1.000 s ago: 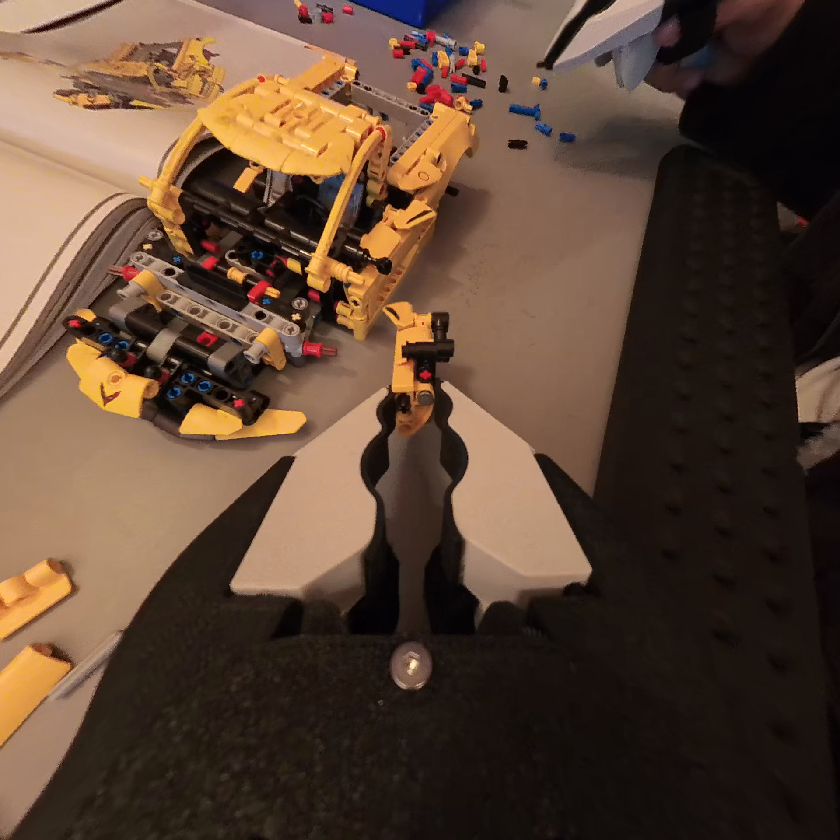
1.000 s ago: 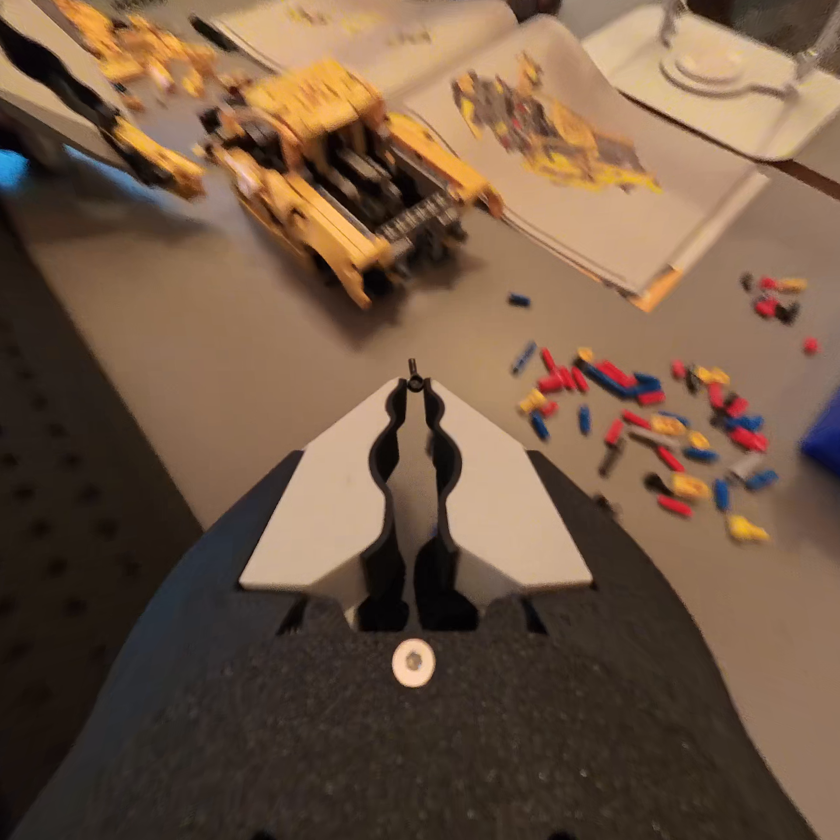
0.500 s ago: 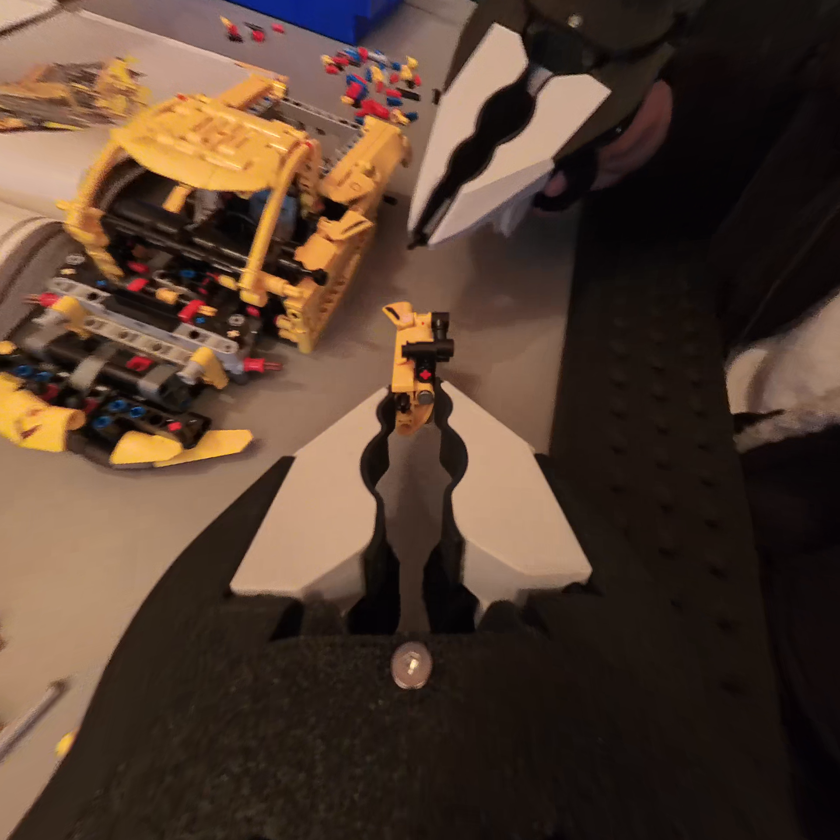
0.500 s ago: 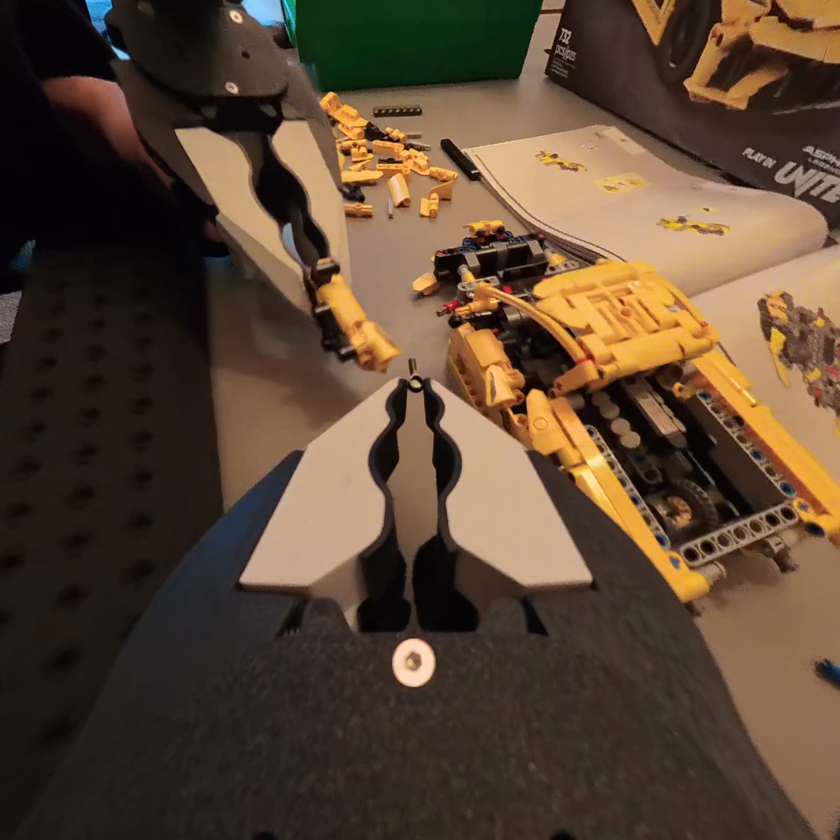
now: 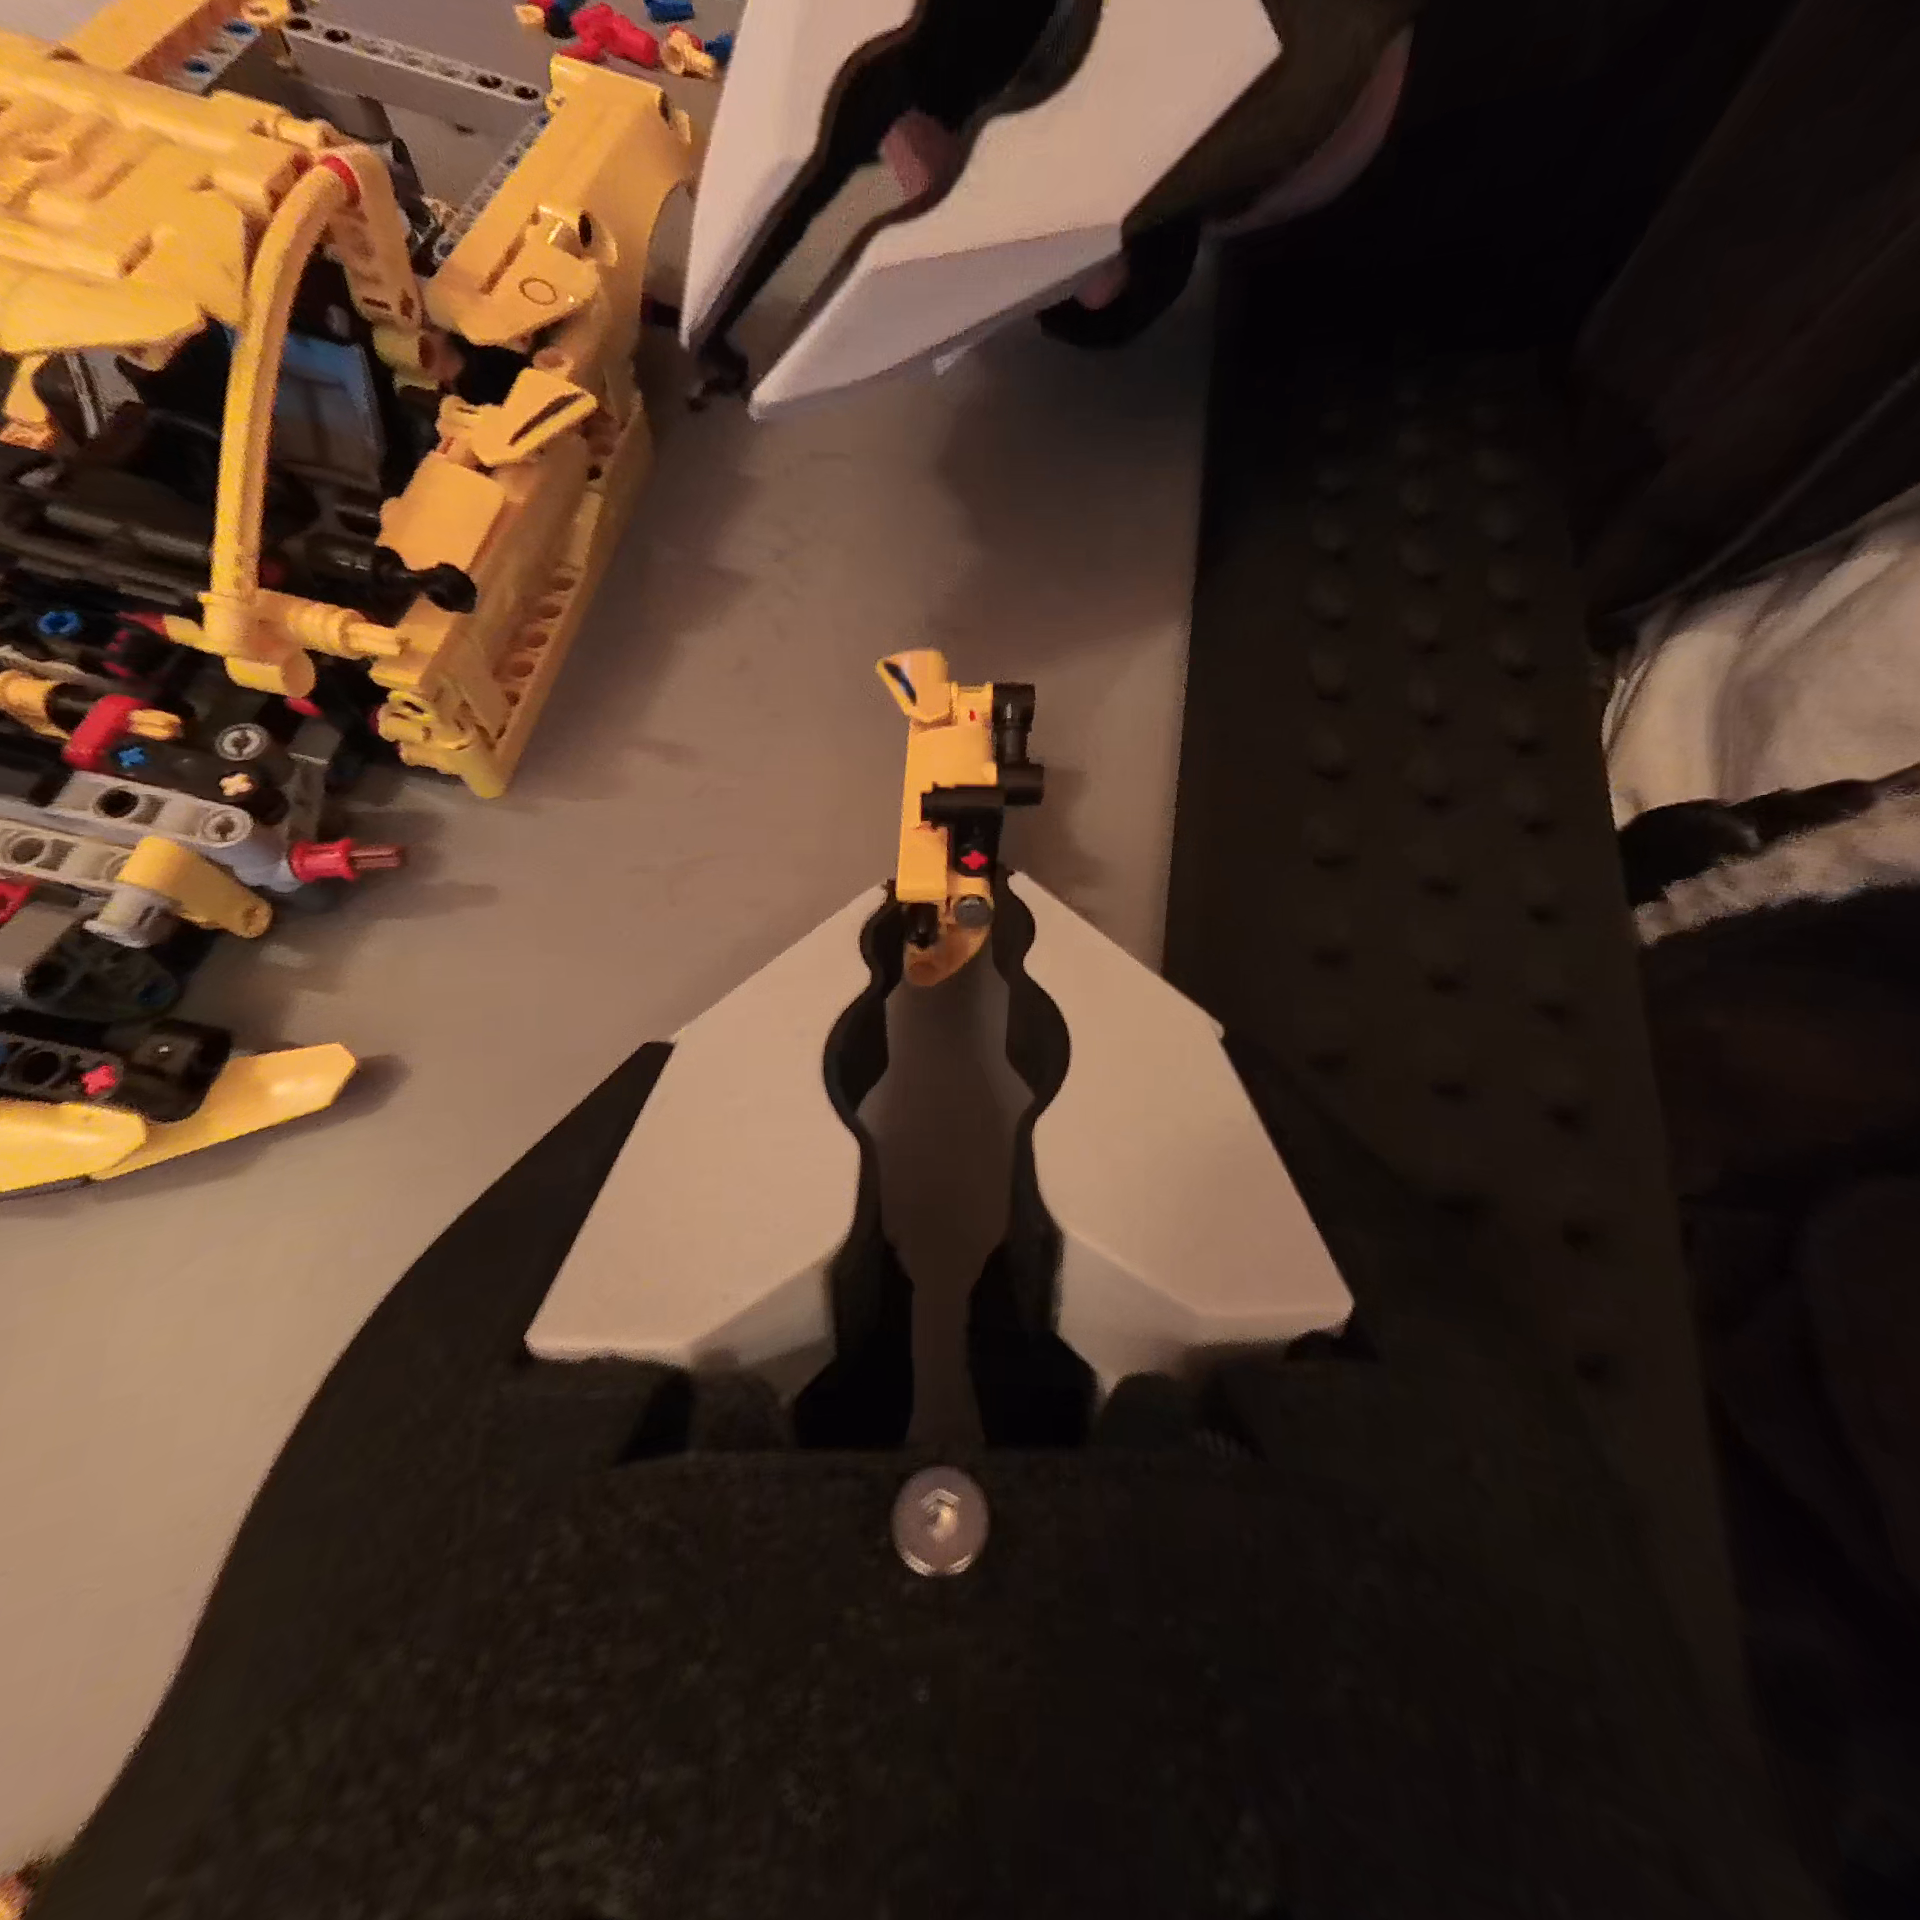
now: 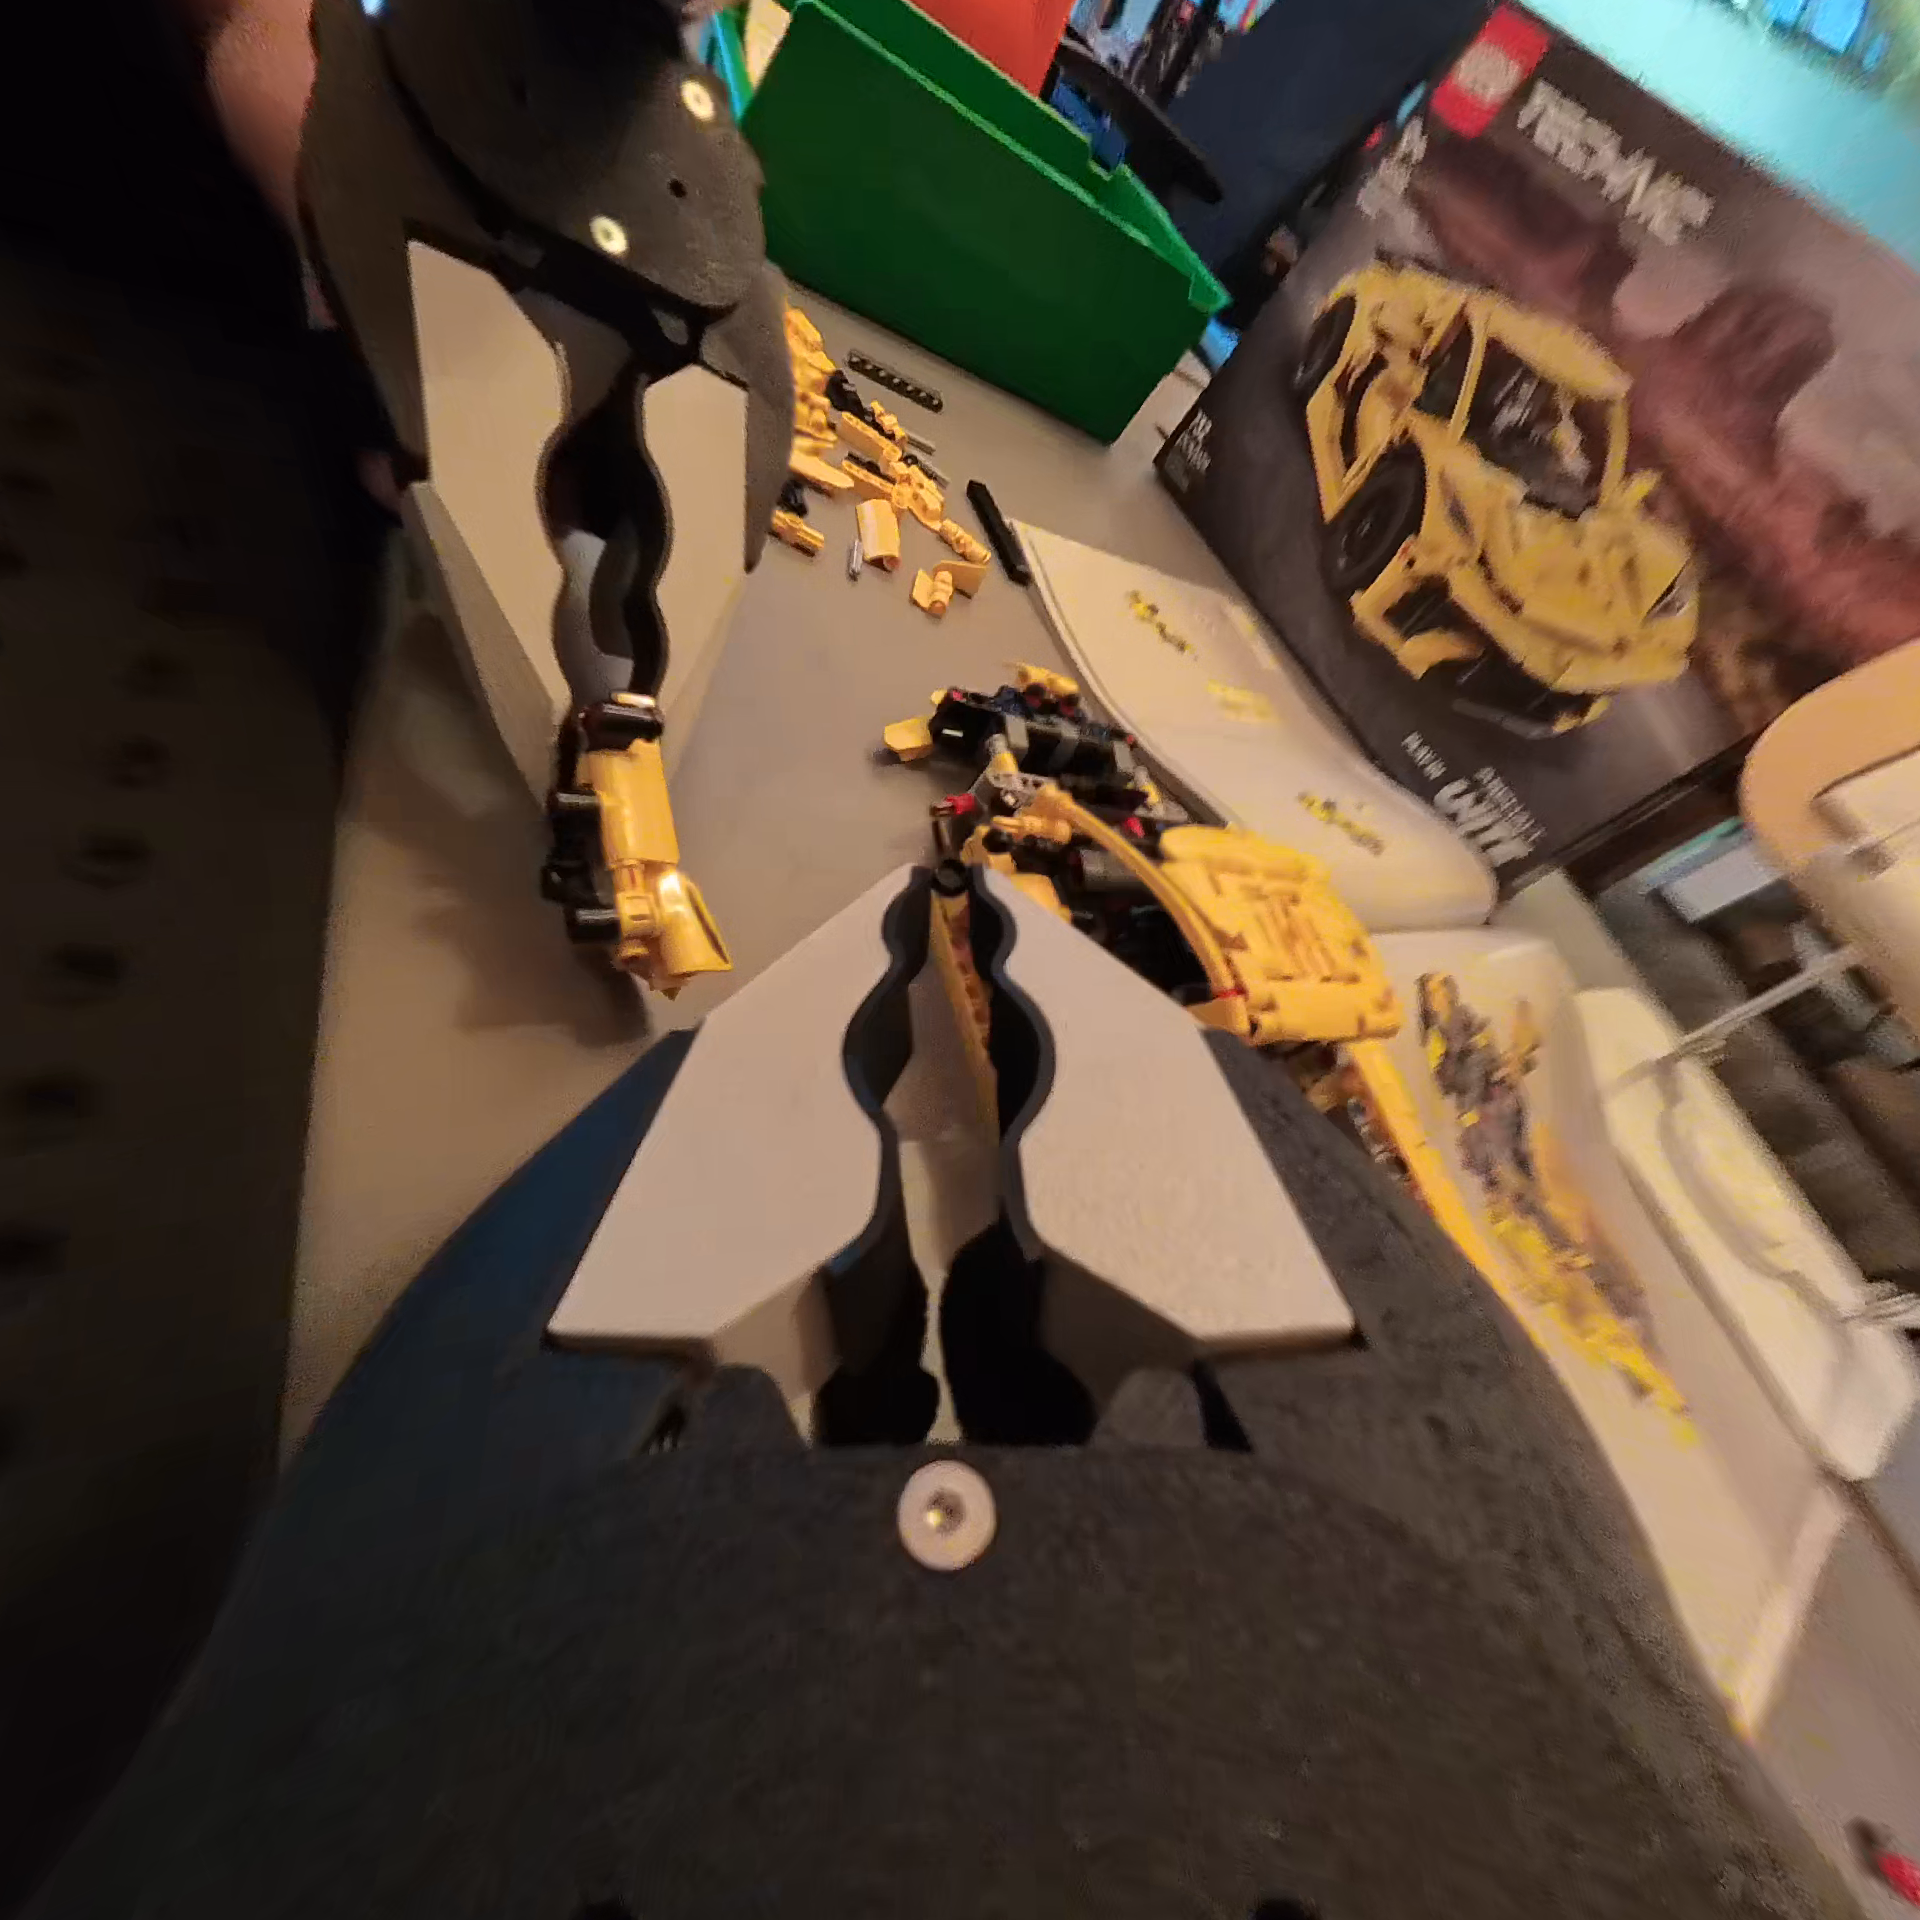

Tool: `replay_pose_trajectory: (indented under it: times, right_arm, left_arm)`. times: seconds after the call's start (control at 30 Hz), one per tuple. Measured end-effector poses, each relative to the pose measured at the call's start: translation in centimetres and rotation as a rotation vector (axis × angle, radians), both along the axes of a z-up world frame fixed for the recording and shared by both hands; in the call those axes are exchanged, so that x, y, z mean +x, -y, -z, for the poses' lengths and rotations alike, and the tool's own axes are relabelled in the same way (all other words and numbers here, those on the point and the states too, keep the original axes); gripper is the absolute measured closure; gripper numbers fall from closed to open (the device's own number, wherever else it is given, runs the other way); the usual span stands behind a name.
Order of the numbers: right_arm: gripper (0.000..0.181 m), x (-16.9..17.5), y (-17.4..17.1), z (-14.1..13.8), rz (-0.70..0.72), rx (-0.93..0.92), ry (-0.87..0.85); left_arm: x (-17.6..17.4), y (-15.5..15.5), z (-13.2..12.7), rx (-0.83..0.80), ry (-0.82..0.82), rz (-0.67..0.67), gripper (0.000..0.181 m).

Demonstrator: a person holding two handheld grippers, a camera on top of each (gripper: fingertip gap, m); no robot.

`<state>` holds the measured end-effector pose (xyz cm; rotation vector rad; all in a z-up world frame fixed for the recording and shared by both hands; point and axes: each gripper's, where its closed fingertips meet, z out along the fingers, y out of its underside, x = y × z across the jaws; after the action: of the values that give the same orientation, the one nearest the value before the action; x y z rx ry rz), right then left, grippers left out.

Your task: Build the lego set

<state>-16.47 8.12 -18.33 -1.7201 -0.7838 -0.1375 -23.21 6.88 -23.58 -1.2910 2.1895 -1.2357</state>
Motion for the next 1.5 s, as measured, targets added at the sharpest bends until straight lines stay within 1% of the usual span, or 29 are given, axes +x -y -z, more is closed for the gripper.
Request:
replay_pose_trajectory:
  times: [0.07, 0.17, 0.27, 0.33, 0.43, 0.5, 0.57, 0.67, 0.7, 0.8, 0.83, 0.87, 0.93, 1.17, 1.23, 1.27, 1.3, 1.4, 1.5]
  right_arm:
    - [0.176, -0.2, 0.1, -0.6, -0.006, 0.069, 0.095]
    - [0.176, -0.9, 0.8, -3.7, -0.013, 0.297, 0.269]
    - [0.176, -1.5, 1.5, -5.2, -0.012, 0.41, 0.357]
    - [0.176, -1.8, 1.8, -5.7, -0.018, 0.443, 0.361]
    - [0.176, -1.9, 1.9, -5.8, -0.026, 0.447, 0.349]
    - [0.175, -2.1, 2.0, -5.7, -0.037, 0.443, 0.334]
    - [0.176, -2.2, 1.7, -5.0, -0.051, 0.404, 0.32]
    - [0.176, -2.6, 1.3, -3.5, -0.084, 0.331, 0.294]
    - [0.176, -2.7, 1.3, -3.3, -0.091, 0.32, 0.291]
    - [0.176, -3.0, 1.4, -3.2, -0.104, 0.32, 0.283]
    - [0.176, -3.1, 1.4, -3.2, -0.108, 0.316, 0.282]
    - [0.176, -3.2, 1.4, -3.1, -0.114, 0.315, 0.282]
    - [0.176, -3.3, 1.4, -3.0, -0.119, 0.31, 0.284]
    - [0.176, -3.5, 1.5, -3.0, -0.126, 0.31, 0.288]
    - [0.176, -3.7, 1.5, -2.8, -0.133, 0.303, 0.29]
    - [0.176, -3.7, 1.5, -2.8, -0.133, 0.303, 0.293]
    - [0.176, -3.7, 1.5, -2.8, -0.135, 0.304, 0.29]
    - [0.176, -3.7, 1.6, -2.8, -0.138, 0.299, 0.268]
    - [0.176, -3.8, 1.6, -3.1, -0.138, 0.289, 0.179]
  left_arm:
    - [0.0, 0.0, 0.3, 0.02, -0.009, -0.003, 0.164]
    - [0.0, 0.0, 0.7, 0.054, -0.019, 0.001, 0.164]
    - [0.0, 0.1, 1.2, 0.088, -0.033, 0.009, 0.164]
    - [-0.1, 0.2, 1.1, 0.086, -0.027, 0.012, 0.164]
    - [-0.3, 0.1, 0.4, 0.036, -0.012, 0.005, 0.155]
    - [-0.4, -0.2, -0.7, -0.001, 0.011, -0.01, 0.153]
    - [-0.1, -0.6, -3.0, -0.054, 0.076, -0.038, 0.153]
    - [1.2, -0.1, -7.8, -0.206, 0.218, -0.091, 0.154]
    - [1.7, 0.0, -8.8, -0.243, 0.243, -0.117, 0.155]
    - [2.4, 0.9, -8.9, -0.315, 0.225, -0.129, 0.163]
    - [2.7, 0.9, -8.6, -0.335, 0.212, -0.14, 0.171]
    - [2.8, 1.1, -8.5, -0.356, 0.204, -0.141, 0.174]
    - [2.7, 1.5, -8.2, -0.381, 0.188, -0.124, 0.173]
    - [3.0, 0.4, -8.3, -0.394, 0.207, -0.169, 0.168]
    - [3.0, 0.7, -8.2, -0.391, 0.208, -0.16, 0.168]
    - [2.9, 0.9, -8.1, -0.382, 0.205, -0.149, 0.171]
    - [2.9, 1.0, -7.9, -0.366, 0.204, -0.146, 0.178]
    - [2.9, 1.1, -8.0, -0.334, 0.226, -0.143, 0.179]
    - [2.8, 1.1, -8.3, -0.284, 0.28, -0.134, 0.179]
